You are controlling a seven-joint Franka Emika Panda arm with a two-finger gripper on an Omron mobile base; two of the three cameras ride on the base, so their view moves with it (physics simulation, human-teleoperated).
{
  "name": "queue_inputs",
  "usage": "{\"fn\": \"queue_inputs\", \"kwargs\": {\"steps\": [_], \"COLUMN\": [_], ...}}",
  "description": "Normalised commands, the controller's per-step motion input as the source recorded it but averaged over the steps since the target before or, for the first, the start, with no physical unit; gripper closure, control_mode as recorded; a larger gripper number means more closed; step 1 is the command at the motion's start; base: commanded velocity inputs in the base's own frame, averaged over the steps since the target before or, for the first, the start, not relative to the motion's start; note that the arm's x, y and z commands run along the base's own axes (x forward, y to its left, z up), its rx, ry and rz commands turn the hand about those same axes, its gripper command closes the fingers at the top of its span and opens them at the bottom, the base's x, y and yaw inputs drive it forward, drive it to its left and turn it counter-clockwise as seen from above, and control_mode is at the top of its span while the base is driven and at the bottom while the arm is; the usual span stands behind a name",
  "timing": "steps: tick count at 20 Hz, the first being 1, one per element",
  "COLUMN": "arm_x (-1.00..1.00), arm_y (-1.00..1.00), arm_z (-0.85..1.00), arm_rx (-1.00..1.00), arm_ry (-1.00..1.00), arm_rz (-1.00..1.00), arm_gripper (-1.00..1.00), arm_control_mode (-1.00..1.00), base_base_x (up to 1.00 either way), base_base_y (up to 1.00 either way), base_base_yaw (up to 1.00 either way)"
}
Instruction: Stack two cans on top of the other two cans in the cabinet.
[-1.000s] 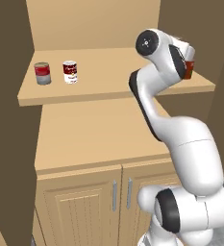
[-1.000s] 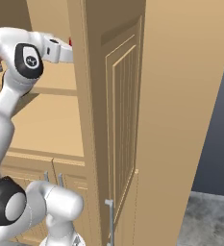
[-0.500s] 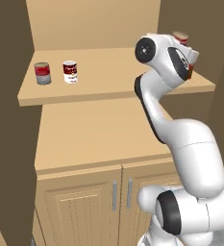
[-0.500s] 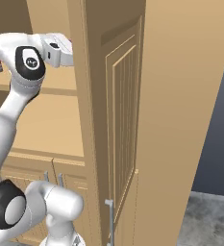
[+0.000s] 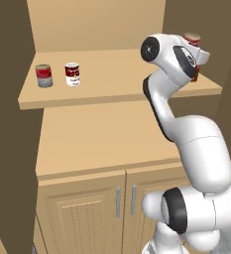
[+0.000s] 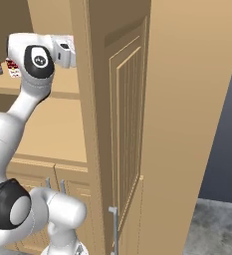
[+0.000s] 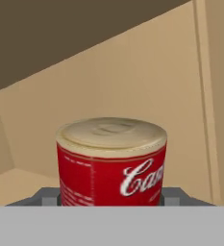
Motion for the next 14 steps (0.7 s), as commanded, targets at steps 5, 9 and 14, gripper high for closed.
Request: {"fn": "queue_inputs", "kwargs": {"steps": [5, 9, 14], "arm_x": [0.01, 0.05, 0.10], "arm_y": [-0.21, -0.18, -0.18], "arm_z": [0.01, -0.02, -0.10], "arm_rx": [0.00, 0.00, 0.00], "arm_ry": [0.09, 0.01, 0.02], "arm_rz": [-0.12, -0.11, -0.07], "arm_gripper": [1.00, 1.00, 1.00], "arm_control_mode": [-1.00, -1.00, -1.00], "base_base_x": [0.00, 0.00, 0.00], "base_base_y": [0.00, 0.00, 0.00], "base_base_yaw": [0.00, 0.00, 0.00]}}
